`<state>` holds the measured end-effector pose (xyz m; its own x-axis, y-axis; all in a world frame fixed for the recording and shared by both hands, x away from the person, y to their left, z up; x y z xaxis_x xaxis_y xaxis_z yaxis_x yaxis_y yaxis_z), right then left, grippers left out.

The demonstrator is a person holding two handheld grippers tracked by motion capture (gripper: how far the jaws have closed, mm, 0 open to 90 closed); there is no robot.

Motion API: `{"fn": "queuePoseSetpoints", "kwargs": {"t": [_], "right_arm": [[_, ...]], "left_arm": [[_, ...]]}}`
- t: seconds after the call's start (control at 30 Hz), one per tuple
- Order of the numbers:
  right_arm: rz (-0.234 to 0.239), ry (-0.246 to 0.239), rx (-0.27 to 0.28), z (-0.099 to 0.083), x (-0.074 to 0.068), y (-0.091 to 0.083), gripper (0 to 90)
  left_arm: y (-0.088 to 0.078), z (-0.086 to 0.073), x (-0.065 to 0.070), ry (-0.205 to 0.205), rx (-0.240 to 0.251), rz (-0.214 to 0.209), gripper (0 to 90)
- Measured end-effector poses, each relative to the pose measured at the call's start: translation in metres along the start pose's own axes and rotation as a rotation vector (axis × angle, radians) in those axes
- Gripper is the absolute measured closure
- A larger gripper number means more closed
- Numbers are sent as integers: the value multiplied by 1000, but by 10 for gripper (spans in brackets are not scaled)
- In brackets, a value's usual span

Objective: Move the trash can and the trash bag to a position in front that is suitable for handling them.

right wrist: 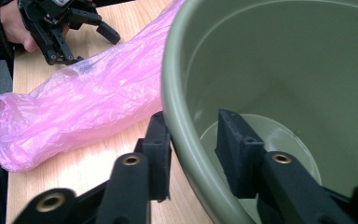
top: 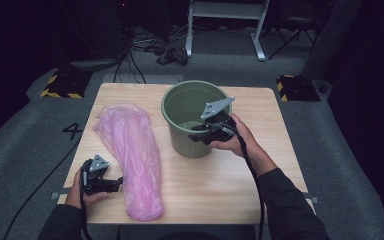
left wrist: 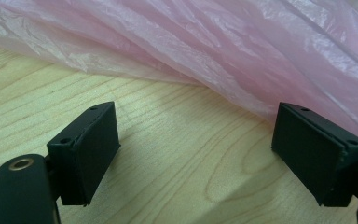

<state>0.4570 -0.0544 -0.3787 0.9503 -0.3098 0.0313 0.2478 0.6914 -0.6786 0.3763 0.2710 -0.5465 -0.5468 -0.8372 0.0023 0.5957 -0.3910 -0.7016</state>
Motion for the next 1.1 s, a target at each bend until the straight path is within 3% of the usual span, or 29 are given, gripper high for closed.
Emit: {"fn": "queuePoseSetpoints", "kwargs": {"t": [0.33,0.77,1.0,1.1], "right_arm": [[10,4,-52,-3,-3,-8,730],[15,-2,-81,-19,-24,-27,738],[-4,-22,-67,-24,-36,-35,737],[-17,-18,-34,-25,-39,-41,678]], "left_arm": [[0,0,0,0,0,0,145],[1,1,2,-1,-3,0,144],[1,1,2,-2,-3,1,145],[1,1,2,-3,-2,3,145]]}}
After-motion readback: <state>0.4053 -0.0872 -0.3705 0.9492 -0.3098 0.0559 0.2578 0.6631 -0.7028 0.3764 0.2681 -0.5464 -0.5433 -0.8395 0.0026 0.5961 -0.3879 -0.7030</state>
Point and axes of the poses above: each handheld gripper's, and its own axes: y roughly forward along the jaws, z roughly out of its top, x roughly to its right, the point moved 6 cm from there along y, roughly forward along the jaws
